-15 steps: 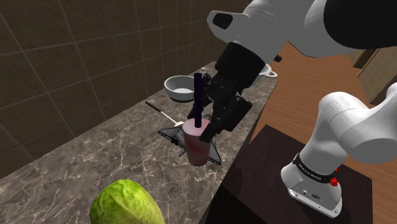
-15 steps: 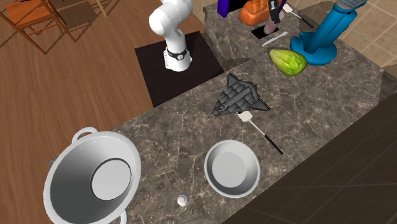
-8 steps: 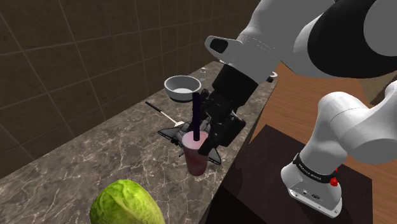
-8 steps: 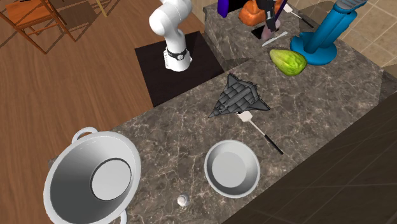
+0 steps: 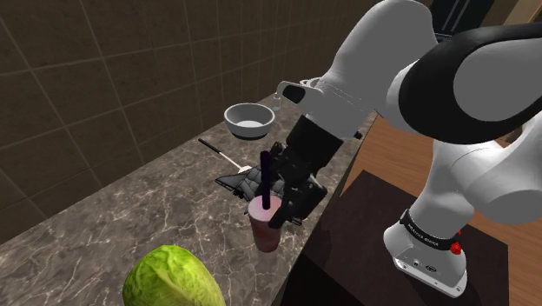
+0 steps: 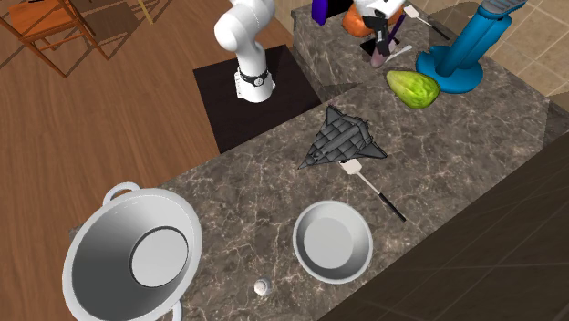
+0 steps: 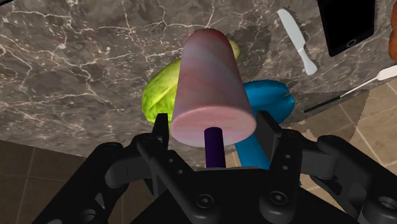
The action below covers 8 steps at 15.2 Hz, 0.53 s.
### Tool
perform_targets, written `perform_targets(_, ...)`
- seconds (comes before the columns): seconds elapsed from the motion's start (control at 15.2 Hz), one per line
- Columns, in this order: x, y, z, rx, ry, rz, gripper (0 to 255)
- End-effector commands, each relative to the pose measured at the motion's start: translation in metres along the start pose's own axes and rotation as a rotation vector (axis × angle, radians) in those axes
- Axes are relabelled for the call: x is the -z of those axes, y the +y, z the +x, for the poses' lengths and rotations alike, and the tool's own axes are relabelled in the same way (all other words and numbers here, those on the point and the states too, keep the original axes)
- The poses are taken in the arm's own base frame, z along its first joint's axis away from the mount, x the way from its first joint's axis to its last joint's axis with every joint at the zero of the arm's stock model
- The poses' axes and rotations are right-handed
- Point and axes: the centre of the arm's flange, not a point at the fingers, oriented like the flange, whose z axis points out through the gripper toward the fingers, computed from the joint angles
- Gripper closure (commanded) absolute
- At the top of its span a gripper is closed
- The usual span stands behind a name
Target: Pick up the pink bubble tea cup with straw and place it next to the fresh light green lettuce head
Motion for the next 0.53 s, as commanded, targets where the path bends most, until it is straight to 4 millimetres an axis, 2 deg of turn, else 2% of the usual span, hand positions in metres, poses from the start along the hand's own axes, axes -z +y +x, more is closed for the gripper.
perform_targets(0.0, -0.008, 0.002, -0.007, 0.000, 0.001, -0.001, 255)
perform_targets(0.46, -0.039, 0.008, -0.026, 0.000, 0.001, -0.001, 255)
